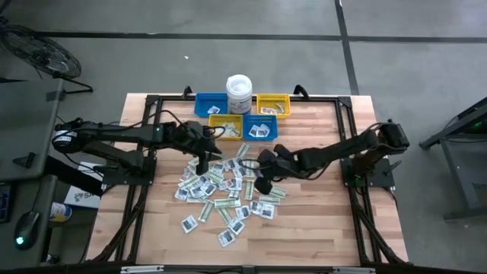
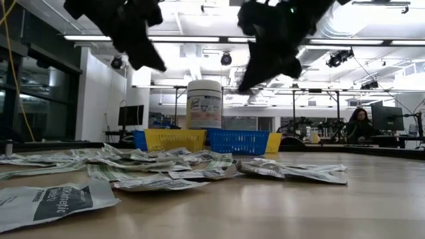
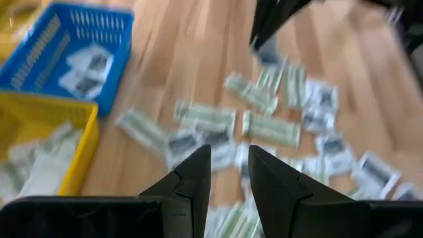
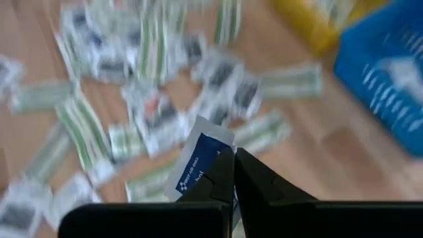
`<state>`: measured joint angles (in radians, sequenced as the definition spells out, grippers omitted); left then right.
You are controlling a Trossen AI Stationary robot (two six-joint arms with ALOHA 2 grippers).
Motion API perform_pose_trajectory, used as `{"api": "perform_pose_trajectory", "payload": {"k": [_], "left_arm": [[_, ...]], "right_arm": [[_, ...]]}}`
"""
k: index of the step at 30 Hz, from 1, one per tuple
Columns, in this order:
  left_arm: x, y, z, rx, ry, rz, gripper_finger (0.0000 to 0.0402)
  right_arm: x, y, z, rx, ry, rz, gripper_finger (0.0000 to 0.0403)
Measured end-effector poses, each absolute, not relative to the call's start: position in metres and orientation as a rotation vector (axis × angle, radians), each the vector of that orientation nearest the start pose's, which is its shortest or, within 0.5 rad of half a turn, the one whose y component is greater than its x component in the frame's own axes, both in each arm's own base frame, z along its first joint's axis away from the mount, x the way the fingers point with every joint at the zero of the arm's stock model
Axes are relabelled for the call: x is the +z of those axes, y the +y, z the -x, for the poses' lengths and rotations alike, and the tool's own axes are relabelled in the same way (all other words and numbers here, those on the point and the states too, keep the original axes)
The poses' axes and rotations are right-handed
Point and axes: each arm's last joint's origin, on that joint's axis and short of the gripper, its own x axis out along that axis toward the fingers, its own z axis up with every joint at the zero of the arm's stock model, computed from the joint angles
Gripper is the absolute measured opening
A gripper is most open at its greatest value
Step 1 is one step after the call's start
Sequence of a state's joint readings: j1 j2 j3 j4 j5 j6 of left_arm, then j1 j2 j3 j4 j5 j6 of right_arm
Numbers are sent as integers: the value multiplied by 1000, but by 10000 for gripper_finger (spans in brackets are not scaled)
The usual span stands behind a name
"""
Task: Pick & Place First Aid Supplies
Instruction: Put the blue alcohol pad into the left blue bin
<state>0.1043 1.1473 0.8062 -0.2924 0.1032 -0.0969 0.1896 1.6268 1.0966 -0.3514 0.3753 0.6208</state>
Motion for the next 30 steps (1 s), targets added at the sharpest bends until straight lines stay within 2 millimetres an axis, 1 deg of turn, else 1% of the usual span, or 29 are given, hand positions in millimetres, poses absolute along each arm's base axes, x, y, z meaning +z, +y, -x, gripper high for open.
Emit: {"api": "perform_pose_trajectory", "payload": {"k": [4, 9, 16, 20, 25, 30], "left_arm": [[271, 23, -245, 27, 519, 174, 103], [279, 23, -249, 24, 423, 180, 103], [287, 23, -253, 18, 329, 210, 103], [295, 23, -255, 19, 246, 237, 103], [307, 25, -257, 64, 114, 284, 103], [308, 26, -257, 103, 93, 290, 103]], "right_arm": [[238, 51, -335, -449, 622, -297, 1], [262, 48, -337, -482, 444, -247, 1], [289, 38, -335, -498, 294, -160, 1], [295, 31, -338, -491, 249, -107, 2], [299, 24, -340, -487, 224, -72, 2], [302, 20, -342, -475, 199, -38, 1]]}}
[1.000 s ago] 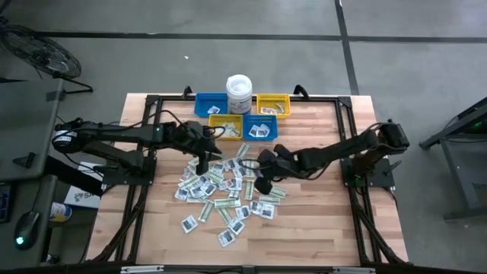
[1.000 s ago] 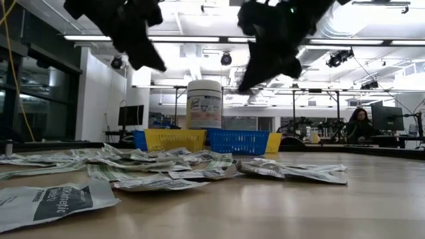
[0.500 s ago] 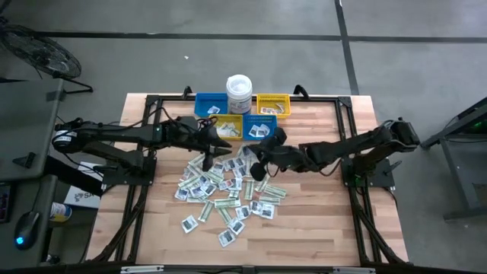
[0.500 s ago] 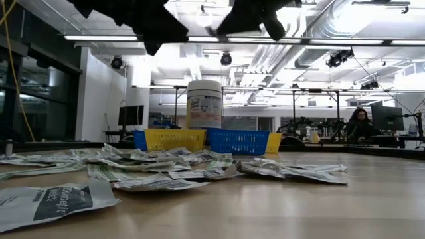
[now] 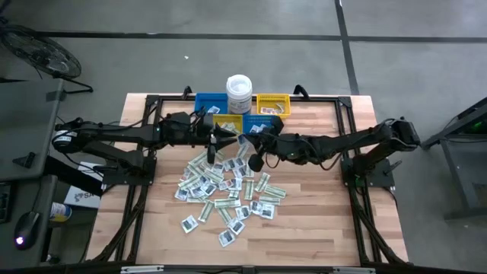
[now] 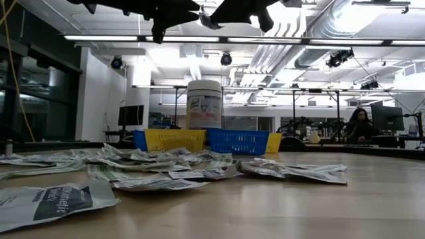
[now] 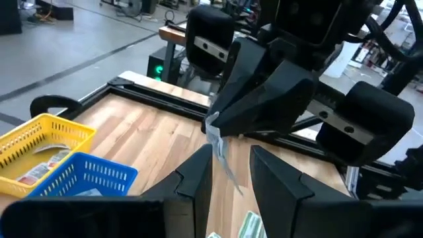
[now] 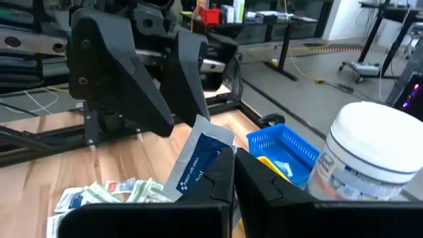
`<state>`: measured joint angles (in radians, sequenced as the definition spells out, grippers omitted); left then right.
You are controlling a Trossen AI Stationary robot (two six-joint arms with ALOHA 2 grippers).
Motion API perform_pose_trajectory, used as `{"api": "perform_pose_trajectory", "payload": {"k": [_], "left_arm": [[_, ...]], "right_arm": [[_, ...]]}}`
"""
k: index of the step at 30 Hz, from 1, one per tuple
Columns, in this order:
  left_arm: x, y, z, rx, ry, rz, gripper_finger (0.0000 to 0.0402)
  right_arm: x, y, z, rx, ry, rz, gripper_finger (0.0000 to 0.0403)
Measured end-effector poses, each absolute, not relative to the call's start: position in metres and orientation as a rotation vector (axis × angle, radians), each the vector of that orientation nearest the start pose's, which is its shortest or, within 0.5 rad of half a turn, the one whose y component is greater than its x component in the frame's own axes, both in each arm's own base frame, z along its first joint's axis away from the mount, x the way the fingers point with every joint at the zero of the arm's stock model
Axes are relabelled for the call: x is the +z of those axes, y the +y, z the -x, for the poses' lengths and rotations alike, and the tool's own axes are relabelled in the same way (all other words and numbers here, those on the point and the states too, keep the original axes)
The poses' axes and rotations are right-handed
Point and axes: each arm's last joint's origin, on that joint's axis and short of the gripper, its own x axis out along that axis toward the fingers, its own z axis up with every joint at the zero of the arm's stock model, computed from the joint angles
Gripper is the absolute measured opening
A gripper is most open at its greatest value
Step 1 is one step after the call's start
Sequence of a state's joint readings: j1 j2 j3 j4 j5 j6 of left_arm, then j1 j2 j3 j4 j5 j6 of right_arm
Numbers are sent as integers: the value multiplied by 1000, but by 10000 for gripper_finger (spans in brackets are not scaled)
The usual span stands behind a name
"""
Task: Pick & Place First Aid Supplies
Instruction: Put the blue alcohol pad into the left blue bin
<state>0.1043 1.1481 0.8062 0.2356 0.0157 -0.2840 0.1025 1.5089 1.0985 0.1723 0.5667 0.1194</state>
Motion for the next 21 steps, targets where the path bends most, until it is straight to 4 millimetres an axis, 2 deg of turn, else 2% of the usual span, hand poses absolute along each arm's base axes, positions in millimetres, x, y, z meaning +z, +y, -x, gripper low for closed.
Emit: {"api": "perform_pose_trajectory", "payload": {"k": [17, 21], "left_arm": [[296, 28, -268, 140, 124, 403, 102], [294, 29, -274, 134, 102, 422, 71]], "right_arm": [[312, 17, -345, -406, 117, 2, 3], [312, 16, -345, -394, 122, 19, 1]]}}
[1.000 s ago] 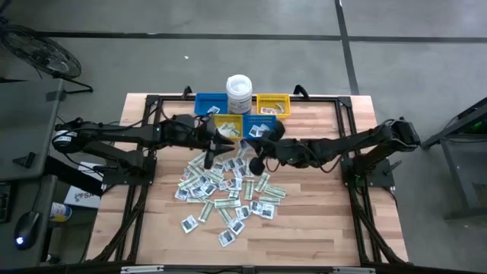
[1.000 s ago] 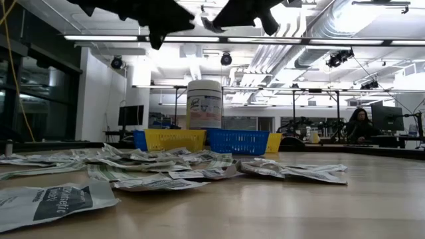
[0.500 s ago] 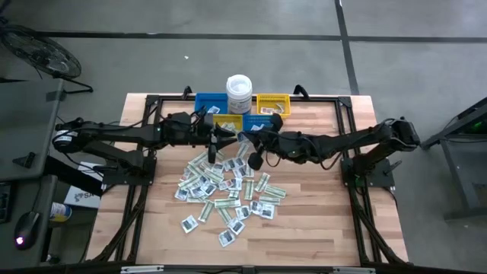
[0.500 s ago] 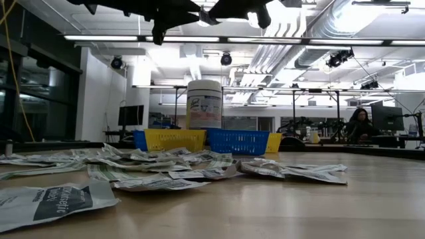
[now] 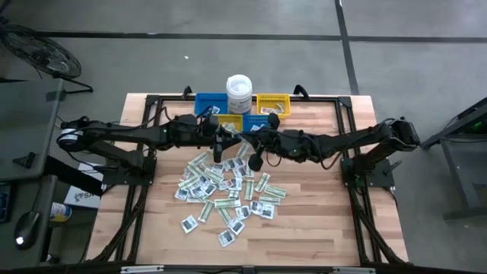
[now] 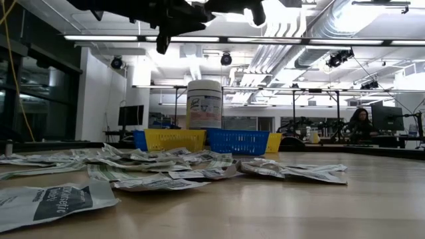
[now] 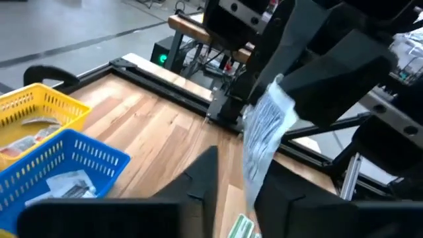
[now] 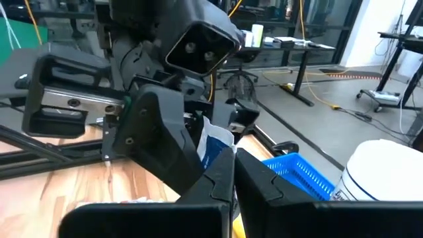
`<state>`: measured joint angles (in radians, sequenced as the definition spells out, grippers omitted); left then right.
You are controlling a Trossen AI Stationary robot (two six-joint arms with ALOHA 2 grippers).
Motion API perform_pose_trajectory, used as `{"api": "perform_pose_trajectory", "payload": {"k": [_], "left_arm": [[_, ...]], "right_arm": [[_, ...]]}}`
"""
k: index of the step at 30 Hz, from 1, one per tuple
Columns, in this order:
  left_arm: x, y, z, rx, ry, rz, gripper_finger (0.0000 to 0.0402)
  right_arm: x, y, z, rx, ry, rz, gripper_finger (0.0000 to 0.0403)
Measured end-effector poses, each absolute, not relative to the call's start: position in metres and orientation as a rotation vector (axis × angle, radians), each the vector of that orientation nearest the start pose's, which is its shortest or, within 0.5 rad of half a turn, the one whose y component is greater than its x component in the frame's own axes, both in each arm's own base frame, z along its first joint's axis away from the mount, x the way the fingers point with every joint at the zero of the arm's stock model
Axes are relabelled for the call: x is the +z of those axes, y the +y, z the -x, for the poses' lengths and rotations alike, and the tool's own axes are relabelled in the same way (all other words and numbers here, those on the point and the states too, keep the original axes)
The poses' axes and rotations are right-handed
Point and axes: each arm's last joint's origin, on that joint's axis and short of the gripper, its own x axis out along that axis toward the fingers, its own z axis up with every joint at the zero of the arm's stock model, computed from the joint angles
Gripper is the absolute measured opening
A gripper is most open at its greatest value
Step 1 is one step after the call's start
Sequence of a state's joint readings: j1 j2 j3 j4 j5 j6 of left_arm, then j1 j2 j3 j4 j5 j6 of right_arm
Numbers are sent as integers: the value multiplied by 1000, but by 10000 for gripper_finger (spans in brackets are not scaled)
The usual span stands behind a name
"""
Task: Pick & Place First Aid Supplies
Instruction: Put the blue alcohol pad into the left blue bin
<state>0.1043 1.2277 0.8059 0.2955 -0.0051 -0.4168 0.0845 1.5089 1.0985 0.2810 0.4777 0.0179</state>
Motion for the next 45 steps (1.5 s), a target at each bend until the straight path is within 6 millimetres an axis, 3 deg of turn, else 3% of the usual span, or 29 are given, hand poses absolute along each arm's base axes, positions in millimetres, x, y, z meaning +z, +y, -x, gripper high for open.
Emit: {"api": "perform_pose_trajectory", "payload": {"k": [4, 12, 18, 25, 30, 37, 45], "left_arm": [[295, 29, -274, 146, 90, 421, 10], [295, 29, -274, 154, 87, 401, 2], [296, 30, -274, 161, 79, 400, 1], [296, 32, -274, 232, 68, 396, 1], [295, 34, -273, 322, 53, 388, 1], [293, 37, -272, 432, 57, 367, 0], [290, 54, -267, 513, 106, 293, 0]], "right_arm": [[311, 16, -345, -392, 130, 21, 5], [311, 16, -345, -373, 142, 55, 12], [316, 9, -343, -252, 121, -14, 71], [348, -9, -318, -315, 27, -54, 167], [372, -16, -288, -413, 8, -14, 208], [387, -20, -253, -471, 52, 12, 216], [394, -21, -236, -487, 63, 14, 204]]}}
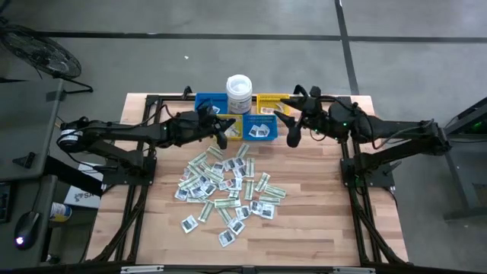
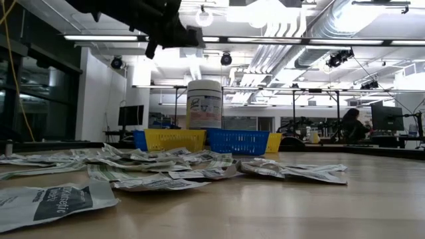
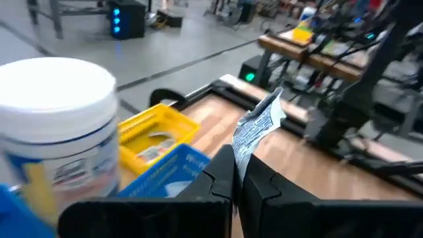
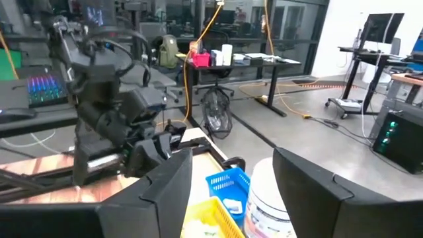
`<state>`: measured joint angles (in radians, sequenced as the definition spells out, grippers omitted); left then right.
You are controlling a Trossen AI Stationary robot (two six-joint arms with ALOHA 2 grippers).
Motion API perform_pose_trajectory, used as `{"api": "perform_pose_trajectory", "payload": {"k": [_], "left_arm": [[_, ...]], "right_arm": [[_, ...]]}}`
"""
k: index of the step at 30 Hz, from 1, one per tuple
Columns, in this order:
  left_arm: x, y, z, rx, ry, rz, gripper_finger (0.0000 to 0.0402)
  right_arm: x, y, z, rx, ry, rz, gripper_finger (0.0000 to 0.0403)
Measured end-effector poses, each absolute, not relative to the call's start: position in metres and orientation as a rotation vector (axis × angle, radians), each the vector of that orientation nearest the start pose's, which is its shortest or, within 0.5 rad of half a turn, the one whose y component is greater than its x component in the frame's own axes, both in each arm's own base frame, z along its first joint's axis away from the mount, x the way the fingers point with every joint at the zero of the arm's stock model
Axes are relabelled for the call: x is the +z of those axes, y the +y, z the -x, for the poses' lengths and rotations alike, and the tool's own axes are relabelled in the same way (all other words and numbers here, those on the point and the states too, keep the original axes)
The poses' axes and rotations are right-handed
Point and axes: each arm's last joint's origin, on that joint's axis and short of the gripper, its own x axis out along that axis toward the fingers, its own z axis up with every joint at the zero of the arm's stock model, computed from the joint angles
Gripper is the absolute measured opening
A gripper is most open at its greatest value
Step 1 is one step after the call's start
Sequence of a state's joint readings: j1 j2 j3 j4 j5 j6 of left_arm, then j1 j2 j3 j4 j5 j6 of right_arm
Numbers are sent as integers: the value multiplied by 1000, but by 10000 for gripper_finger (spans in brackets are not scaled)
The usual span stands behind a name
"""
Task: Pick & Place First Aid Supplies
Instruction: Put the blue alcohol pad into the left blue bin
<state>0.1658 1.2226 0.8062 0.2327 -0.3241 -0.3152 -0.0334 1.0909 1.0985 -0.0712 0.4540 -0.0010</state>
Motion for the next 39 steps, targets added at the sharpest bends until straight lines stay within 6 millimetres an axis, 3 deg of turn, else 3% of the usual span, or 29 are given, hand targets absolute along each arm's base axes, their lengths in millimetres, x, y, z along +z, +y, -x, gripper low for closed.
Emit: {"api": "perform_pose_trajectory", "payload": {"k": [9, 14, 20, 28, 33, 39], "left_arm": [[300, 93, -238, 627, 149, 202, 0], [293, 124, -221, 651, 232, 200, 0], [264, 170, -205, 649, 398, 270, 0], [218, 223, -189, 649, 493, 453, 0], [201, 245, -180, 636, 452, 572, 0], [189, 256, -175, 676, 437, 673, 0]], "right_arm": [[397, -23, -229, -605, 57, 45, 204], [397, -26, -227, -725, 74, 90, 203], [398, -30, -224, -856, 85, 107, 204], [398, -36, -223, -889, 68, 66, 204], [398, -36, -223, -889, 68, 67, 204], [398, -36, -223, -889, 68, 66, 204]]}}
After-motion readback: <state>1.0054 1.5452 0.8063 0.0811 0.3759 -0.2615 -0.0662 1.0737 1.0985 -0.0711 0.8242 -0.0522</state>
